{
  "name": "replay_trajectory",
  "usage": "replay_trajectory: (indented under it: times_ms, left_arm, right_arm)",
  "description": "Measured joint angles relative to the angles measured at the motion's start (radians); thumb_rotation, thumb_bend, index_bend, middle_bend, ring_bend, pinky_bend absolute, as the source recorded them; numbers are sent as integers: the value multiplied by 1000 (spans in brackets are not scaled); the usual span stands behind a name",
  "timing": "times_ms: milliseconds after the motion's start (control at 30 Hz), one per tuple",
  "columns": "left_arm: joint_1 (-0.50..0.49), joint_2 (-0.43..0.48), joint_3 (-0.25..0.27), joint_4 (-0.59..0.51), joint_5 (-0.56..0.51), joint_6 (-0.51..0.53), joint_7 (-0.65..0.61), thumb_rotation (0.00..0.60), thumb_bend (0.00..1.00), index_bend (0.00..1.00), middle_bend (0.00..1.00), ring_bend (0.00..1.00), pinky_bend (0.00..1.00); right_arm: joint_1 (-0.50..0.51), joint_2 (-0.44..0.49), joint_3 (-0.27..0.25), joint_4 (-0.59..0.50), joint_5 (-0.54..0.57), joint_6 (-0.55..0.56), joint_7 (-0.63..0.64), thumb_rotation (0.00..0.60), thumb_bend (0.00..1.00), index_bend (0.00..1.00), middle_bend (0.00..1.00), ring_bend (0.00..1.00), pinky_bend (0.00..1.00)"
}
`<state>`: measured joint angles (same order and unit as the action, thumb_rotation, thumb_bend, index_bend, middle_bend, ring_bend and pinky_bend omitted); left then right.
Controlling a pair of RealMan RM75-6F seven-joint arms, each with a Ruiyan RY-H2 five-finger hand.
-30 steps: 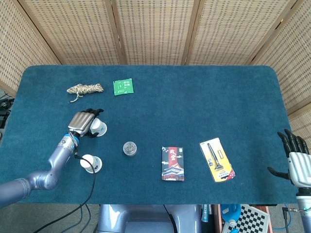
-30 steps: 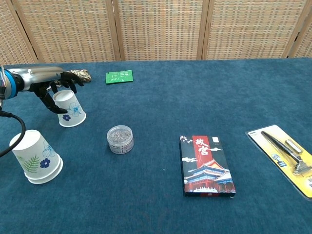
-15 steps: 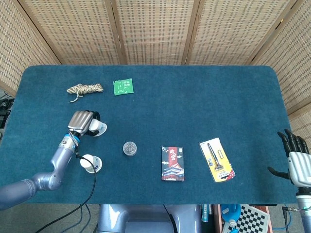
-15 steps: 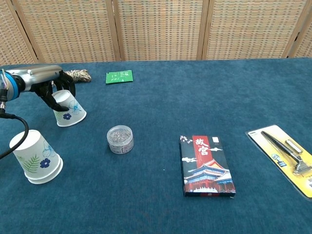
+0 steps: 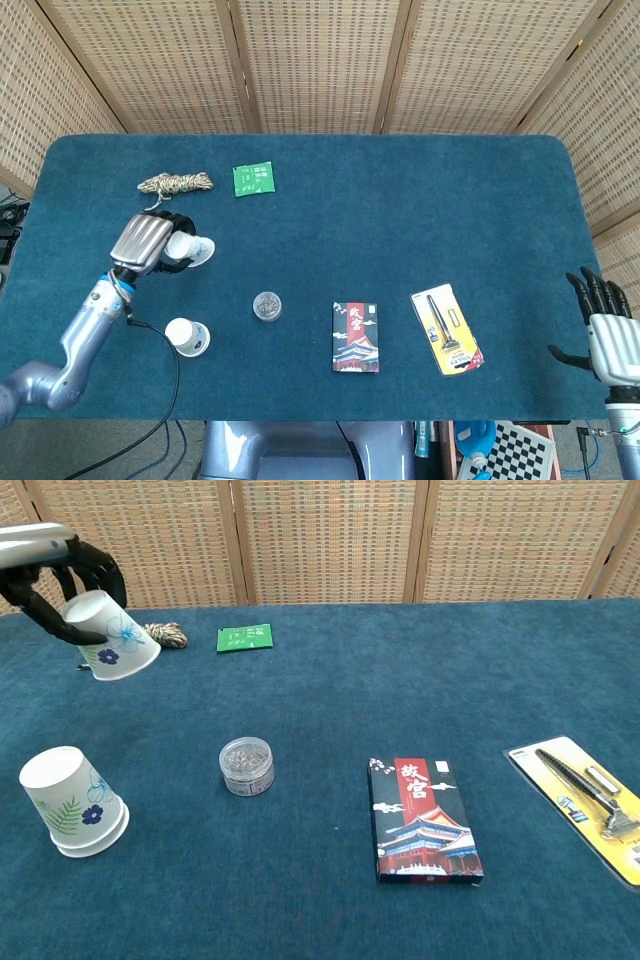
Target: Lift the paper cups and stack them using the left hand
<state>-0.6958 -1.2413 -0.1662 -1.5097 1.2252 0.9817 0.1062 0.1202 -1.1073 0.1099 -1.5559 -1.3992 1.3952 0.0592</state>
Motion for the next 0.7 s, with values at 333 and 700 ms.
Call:
replay_trajectory:
  times_ms: [333, 700]
  left_arm:
    - [112, 235, 156, -127, 394, 130, -263, 600, 272, 430, 480, 356, 370]
    - [165, 259, 265, -45, 569, 223, -456, 600, 272, 431, 477, 356, 370]
  right_arm:
    - [-2, -9, -4, -12, -7, 12, -37, 600, 0, 0, 0, 0, 0]
    - [-3, -8, -3, -18, -5, 15, -42, 600, 0, 0, 0, 0, 0]
